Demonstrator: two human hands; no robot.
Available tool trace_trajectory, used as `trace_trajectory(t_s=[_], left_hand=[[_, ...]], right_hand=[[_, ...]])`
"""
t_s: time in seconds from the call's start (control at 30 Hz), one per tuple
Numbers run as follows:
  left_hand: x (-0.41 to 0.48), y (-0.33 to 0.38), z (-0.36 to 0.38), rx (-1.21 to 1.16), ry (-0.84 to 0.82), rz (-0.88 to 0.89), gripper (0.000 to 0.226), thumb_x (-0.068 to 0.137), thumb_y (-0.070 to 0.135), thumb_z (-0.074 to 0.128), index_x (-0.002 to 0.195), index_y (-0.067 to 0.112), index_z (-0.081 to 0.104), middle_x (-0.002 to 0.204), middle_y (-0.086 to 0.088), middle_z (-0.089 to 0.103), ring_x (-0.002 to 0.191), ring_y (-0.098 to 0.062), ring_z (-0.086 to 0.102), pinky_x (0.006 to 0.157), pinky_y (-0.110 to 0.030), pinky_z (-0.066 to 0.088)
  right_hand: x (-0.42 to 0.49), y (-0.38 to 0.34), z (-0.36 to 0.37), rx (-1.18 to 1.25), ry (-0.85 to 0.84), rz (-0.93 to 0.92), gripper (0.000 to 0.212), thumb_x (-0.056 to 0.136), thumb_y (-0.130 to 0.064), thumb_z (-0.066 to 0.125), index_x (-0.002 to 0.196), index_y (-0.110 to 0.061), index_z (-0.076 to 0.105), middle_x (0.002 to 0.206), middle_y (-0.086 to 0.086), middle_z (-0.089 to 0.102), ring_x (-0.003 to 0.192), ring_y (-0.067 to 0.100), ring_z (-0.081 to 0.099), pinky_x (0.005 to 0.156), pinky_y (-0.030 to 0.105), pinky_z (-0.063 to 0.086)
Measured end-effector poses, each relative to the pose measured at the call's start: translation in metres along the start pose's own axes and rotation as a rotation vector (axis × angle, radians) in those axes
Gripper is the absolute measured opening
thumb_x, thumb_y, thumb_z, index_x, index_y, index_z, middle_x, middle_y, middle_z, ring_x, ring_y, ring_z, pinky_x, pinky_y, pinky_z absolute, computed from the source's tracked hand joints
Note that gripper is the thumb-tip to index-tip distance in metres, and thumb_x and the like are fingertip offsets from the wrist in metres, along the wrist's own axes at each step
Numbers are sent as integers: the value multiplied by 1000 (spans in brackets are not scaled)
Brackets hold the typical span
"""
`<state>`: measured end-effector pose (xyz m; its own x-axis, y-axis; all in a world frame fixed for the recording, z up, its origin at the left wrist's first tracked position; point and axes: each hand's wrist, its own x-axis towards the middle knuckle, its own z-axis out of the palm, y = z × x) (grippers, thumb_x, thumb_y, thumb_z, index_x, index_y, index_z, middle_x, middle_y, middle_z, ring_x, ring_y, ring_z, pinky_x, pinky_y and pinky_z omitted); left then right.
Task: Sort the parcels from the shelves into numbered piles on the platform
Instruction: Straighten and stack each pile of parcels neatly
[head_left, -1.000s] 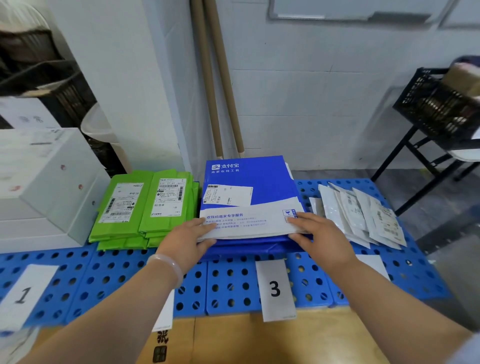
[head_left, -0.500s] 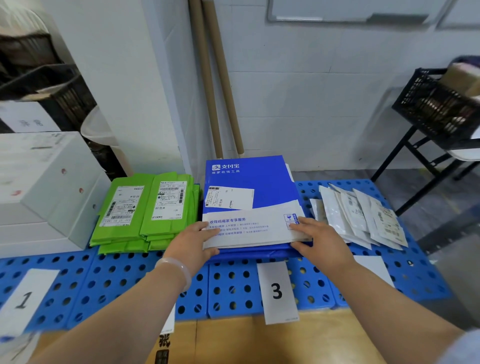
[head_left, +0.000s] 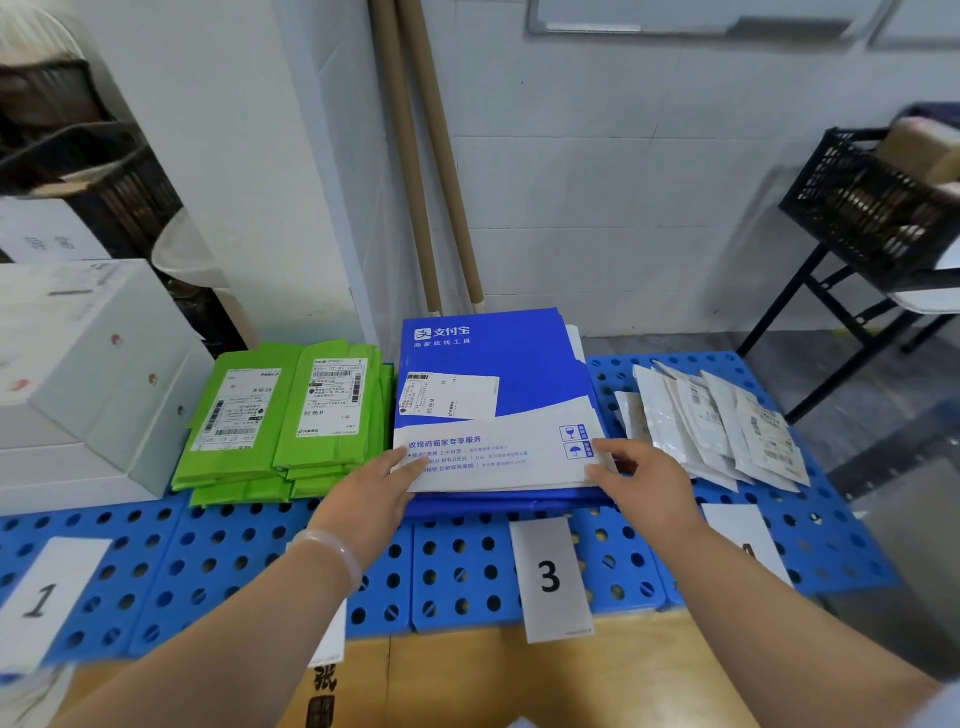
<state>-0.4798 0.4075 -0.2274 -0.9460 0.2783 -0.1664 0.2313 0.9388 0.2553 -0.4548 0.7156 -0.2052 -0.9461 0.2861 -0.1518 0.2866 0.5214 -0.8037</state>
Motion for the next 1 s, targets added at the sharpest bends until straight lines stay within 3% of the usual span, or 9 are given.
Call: trace_trajectory(t_s=[0.1, 0.27, 0.43, 0.67, 0.83, 1.0], left_hand=[[-2, -1, 4, -35, 10, -15, 52, 101, 29, 42, 149, 36, 24, 158, 7, 17, 138, -18, 32, 108, -28, 36], [1, -1, 0, -135, 30, -30, 53, 97, 38, 49, 146, 38, 31, 156, 12, 21, 141, -15, 24, 116, -26, 21], [8, 1, -6, -221, 11, -69, 51, 96, 34, 53, 144, 36, 37, 156, 13, 22, 141, -18, 21, 117, -27, 14], [13, 5, -7, -398, 31, -193, 59, 90, 36, 63, 144, 30, 41, 156, 5, 23, 144, -18, 20, 118, -32, 20], [0, 8, -8, -580, 59, -248, 45, 99, 22, 50, 143, 18, 44, 152, 6, 34, 140, -13, 32, 111, -25, 26], [-10, 13, -4, -698, 110, -329, 42, 99, 15, 47, 141, 16, 46, 150, 7, 38, 136, -13, 37, 103, -18, 28]], right_hand=[[-3, 1, 1, 46, -3, 21, 35, 87, -15, 69, 122, -18, 64, 109, -5, 64, 97, 7, 59, 61, 6, 44], [-2, -2, 1, 74, 25, 32, 32, 87, -13, 68, 118, -20, 64, 102, -9, 64, 95, 7, 61, 58, 8, 44], [-2, -5, 3, 97, 21, 65, 35, 87, -8, 66, 120, -20, 62, 90, -16, 59, 81, 0, 56, 48, 7, 44], [2, -3, 4, 123, 32, 120, 37, 89, -18, 64, 126, -21, 56, 94, -9, 61, 80, 4, 58, 54, 15, 41], [8, -5, 2, 111, 32, 149, 39, 92, -22, 61, 131, -18, 55, 101, -4, 63, 79, 3, 57, 54, 16, 40], [9, -9, 0, 101, 4, 161, 38, 92, -19, 62, 130, -16, 57, 94, -7, 59, 78, 6, 56, 57, 18, 42]])
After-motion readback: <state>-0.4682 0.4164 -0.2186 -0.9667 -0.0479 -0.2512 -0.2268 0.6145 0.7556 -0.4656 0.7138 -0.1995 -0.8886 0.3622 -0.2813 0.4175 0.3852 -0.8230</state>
